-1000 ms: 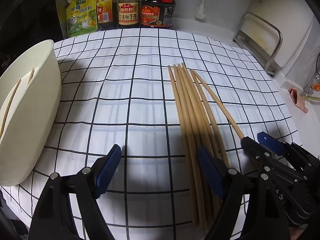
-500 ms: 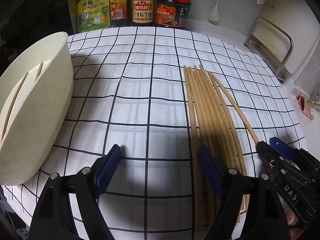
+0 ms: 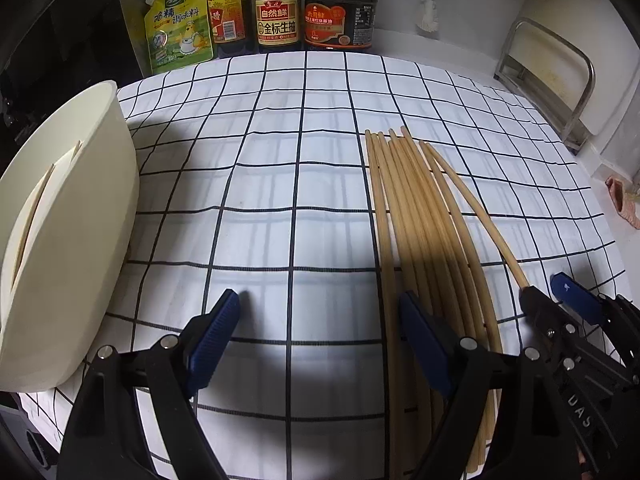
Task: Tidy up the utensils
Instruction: 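Grasp another chopstick with the left tool while the right tool grasps one too, then carry both chopsticks into the white bowl and open both tools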
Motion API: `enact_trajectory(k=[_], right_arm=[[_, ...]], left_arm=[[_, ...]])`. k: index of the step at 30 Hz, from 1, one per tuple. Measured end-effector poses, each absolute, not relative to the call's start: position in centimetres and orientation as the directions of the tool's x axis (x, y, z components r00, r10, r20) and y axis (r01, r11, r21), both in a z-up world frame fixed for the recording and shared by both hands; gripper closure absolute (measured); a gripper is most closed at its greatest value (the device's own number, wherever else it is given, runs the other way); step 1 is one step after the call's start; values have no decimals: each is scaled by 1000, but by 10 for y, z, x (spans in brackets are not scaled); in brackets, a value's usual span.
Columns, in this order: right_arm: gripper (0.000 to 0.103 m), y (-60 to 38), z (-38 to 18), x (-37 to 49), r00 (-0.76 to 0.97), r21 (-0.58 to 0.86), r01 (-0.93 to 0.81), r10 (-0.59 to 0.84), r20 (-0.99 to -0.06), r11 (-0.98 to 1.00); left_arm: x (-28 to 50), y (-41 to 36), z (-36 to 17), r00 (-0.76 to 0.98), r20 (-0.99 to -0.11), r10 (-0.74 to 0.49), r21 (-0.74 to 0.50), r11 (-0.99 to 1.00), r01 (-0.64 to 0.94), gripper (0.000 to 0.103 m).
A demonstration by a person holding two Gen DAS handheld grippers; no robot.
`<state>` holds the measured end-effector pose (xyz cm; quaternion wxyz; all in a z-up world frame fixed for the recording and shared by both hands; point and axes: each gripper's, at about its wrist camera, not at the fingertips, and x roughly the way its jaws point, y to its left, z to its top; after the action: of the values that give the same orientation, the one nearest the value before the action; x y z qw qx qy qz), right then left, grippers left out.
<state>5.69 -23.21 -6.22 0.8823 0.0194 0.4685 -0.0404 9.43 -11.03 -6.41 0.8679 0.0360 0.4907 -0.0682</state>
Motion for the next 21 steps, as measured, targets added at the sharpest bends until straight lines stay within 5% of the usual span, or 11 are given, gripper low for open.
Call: enact_trajectory(k=[3, 5, 10, 12, 21], right_arm=[[64, -226, -63, 60, 562, -24, 73, -61, -825, 997], [65, -225, -64, 62, 564, -25, 66, -57, -824, 998], [92, -213, -64, 61, 572, -32, 15, -35, -819, 999], [97, -215, -64, 60, 575, -19, 21, -27, -818, 1000], [97, -226, -54, 52, 595, 91, 71, 31, -803, 993]], left_arm=[[96, -113, -64, 515, -854, -80, 3, 987, 158, 28], [95, -114, -62, 520, -850, -88, 2, 985, 171, 41], [92, -118, -58, 520, -847, -112, -8, 980, 199, 85], [91, -117, -58, 516, -848, -119, -15, 979, 201, 95], [78, -101, -49, 493, -852, -176, -88, 976, 197, 96]])
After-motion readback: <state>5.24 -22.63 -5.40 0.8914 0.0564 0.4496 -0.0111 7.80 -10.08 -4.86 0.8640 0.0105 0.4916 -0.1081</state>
